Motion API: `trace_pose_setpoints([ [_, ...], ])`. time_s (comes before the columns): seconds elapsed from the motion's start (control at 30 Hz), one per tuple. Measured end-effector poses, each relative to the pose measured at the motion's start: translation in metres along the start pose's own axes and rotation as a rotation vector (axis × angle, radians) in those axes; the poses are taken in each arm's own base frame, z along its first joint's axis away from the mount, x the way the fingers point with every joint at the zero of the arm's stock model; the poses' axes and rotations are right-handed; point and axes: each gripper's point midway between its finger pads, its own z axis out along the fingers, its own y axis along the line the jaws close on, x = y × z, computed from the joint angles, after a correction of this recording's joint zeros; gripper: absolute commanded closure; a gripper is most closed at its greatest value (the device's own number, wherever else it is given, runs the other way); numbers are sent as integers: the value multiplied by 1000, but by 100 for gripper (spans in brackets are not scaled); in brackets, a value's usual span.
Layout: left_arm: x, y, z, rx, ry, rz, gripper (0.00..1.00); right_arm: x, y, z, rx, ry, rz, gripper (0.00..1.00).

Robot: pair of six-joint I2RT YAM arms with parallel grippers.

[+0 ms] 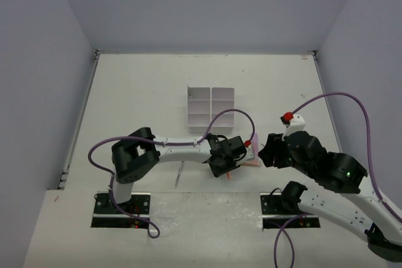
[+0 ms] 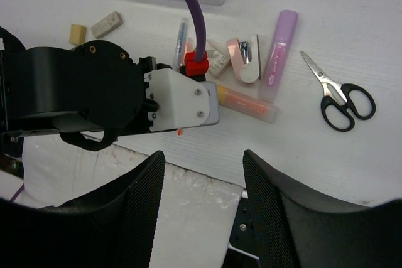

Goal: Sort the stationery into containers
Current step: Pick up the pen cap from the center of the board.

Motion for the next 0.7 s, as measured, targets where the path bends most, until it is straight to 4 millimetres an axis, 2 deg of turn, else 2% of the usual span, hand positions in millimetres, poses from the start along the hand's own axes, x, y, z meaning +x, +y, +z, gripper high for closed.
trace_pose_setpoints([
  [0.7, 1, 1, -1, -3, 9, 21, 65, 0, 2, 4, -7, -4, 0, 44],
])
